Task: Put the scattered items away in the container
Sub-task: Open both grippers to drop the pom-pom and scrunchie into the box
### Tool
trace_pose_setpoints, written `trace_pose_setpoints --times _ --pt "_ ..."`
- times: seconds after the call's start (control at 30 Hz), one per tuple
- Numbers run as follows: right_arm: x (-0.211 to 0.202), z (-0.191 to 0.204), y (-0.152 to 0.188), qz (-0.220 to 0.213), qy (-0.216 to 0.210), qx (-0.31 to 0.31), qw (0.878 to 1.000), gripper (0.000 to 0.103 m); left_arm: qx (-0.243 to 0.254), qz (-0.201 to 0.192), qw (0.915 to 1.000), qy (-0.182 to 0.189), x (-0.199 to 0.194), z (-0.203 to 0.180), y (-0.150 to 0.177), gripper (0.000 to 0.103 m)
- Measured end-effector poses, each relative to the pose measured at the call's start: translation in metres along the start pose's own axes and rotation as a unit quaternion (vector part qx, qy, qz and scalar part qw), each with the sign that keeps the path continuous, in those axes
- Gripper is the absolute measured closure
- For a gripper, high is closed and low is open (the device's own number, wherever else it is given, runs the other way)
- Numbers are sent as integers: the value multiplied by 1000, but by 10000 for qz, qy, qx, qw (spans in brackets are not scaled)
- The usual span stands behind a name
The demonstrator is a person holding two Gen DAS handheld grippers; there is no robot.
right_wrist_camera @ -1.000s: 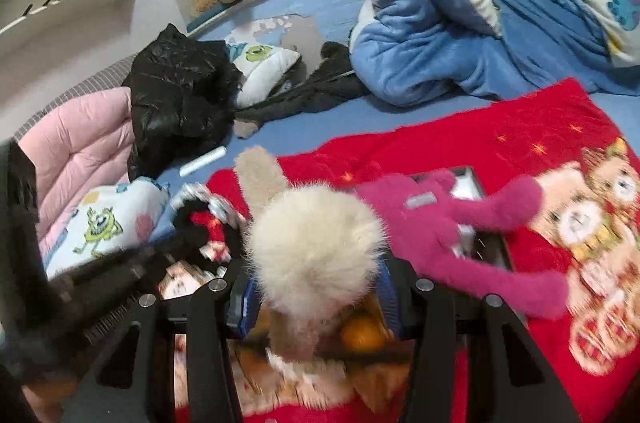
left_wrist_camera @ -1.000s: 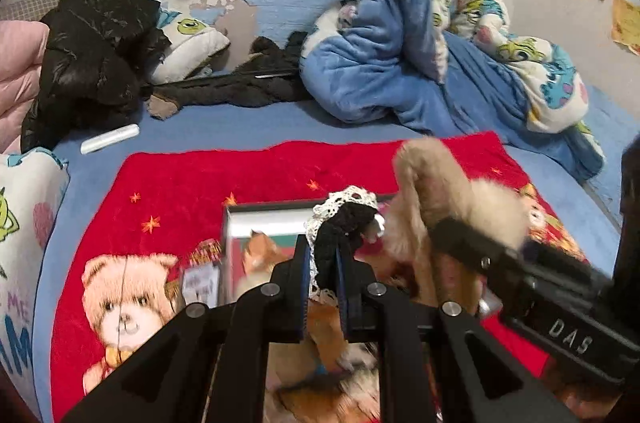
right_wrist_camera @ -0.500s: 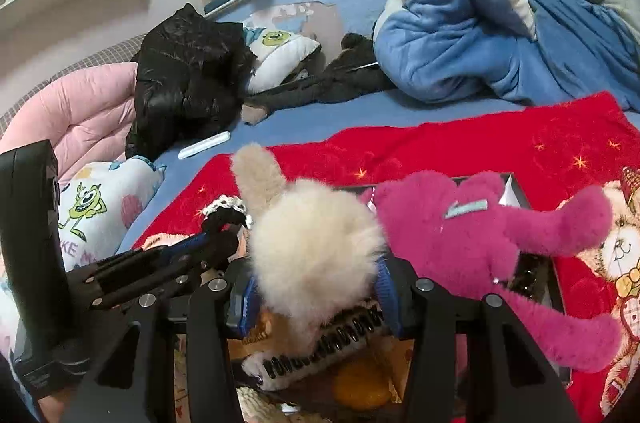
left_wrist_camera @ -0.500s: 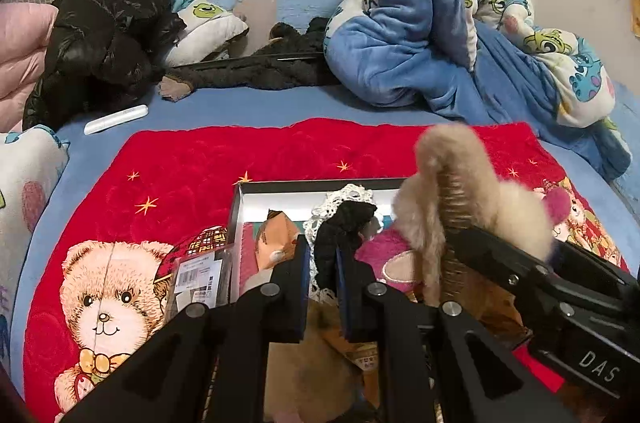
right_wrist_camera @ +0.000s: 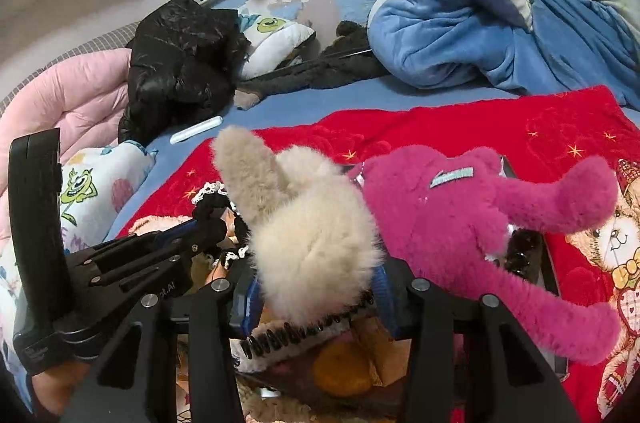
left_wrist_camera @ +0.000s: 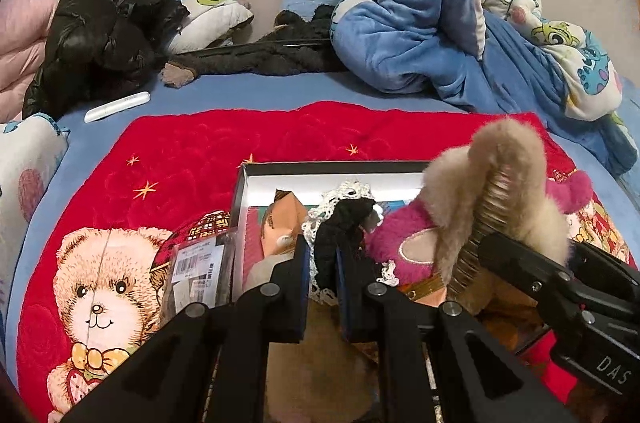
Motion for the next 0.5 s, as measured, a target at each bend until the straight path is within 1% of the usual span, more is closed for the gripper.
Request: trace_pose_setpoints --times 0.23,0.33,0.4,0.43,0.47,0.5 --pt "-1 -1 1 -7 -47 23 10000 59 166 17 9999 -1 0 -9 2 91" --pt "-1 -1 0 -14 -69 45 10000 59 153 28 9999 -5 0 -9 3 91" --pt "-2 -1 0 -22 -62 37 10000 57 133 17 9999 -11 -1 -8 3 91" --pt "-2 -1 -1 -34 -72 41 10000 56 130 25 9999 -8 -1 -8 2 90" --pt "-3 -1 -1 -52 -79 59 9999 55 136 47 9999 -13 -1 -8 2 79" --pt "-3 -2 -2 -60 -77 80 9999 46 147 79 9999 2 0 -8 2 73"
Point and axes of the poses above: each gripper's, at about its wrist camera, not at the fingertips, and x roughly the way its jaws point, z to its left, y to its underside, the point moved 5 cm from there along x, roughly the way its jaws point, and after that the axes turned 6 degrees about -y, right-handed, at the moved point
